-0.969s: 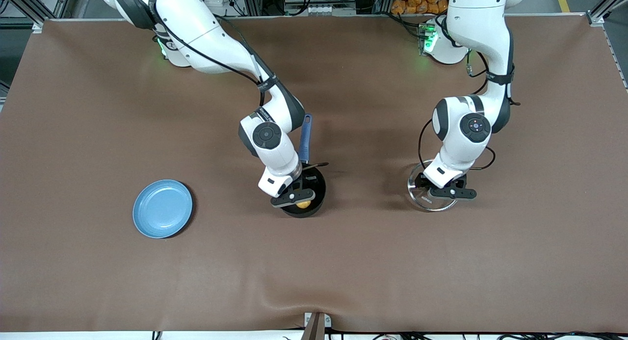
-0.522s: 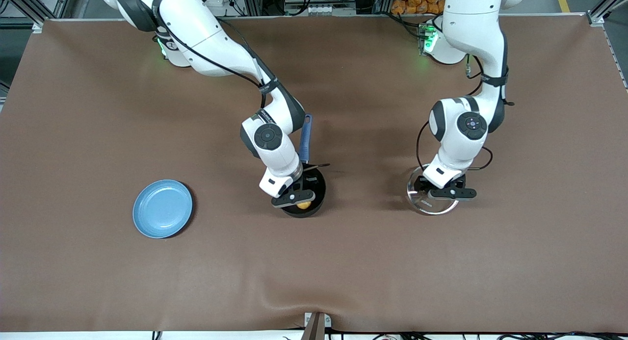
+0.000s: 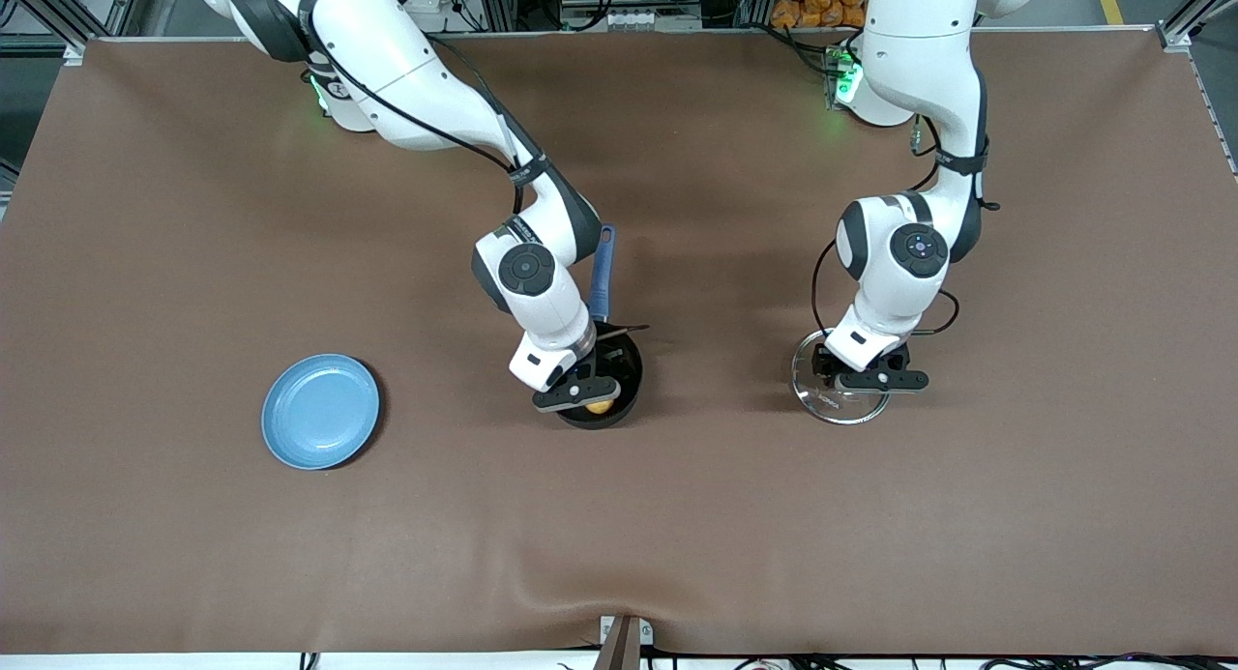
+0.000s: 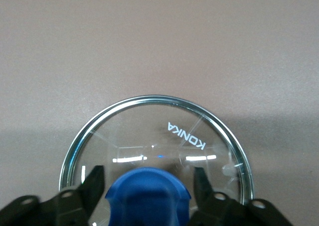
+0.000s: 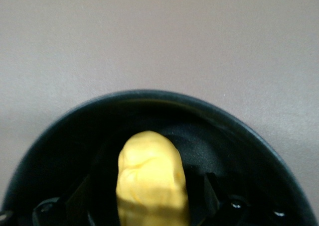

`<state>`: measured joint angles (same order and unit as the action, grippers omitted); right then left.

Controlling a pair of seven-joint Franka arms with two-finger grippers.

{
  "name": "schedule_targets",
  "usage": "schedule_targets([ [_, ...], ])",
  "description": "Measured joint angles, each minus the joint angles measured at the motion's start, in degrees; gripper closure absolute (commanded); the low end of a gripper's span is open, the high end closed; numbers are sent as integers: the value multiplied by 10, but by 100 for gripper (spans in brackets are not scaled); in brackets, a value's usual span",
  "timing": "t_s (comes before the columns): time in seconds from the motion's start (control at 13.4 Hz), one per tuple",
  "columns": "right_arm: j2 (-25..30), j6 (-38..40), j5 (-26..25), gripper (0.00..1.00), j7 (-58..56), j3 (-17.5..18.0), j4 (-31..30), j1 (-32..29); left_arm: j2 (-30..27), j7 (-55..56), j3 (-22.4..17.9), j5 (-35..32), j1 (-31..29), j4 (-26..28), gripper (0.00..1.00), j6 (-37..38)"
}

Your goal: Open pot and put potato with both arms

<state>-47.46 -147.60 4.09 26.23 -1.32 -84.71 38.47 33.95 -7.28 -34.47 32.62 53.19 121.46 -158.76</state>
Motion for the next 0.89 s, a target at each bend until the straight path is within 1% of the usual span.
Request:
schedule_targets([
  [0.15,23,46,0,0,1,-6,12,0,-5,0,0,0,0,-3,0,-2],
  [0.3,62,102,0,0,1,-12,20,-4,-27,2,-1,0,0,-10,0,4],
  [0.45,111,165,0,0,1,-15,22,-15,-63,2,-3,-1,-6,-24,0,43],
  [0.52,132,192,0,0,1,-15,22,-23,-84,1,-4,-18,-16,-35,0,71],
  [0.6,150,214,0,0,1,-15,22,-29,-105,1,0,-54,-33,-50,0,102],
  [0.67,164,232,0,0,1,-15,22,-33,-129,4,12,-97,-58,-69,0,138],
  [0.89,184,267,0,0,1,-15,23,-44,-188,24,78,-194,-145,-130,0,249],
])
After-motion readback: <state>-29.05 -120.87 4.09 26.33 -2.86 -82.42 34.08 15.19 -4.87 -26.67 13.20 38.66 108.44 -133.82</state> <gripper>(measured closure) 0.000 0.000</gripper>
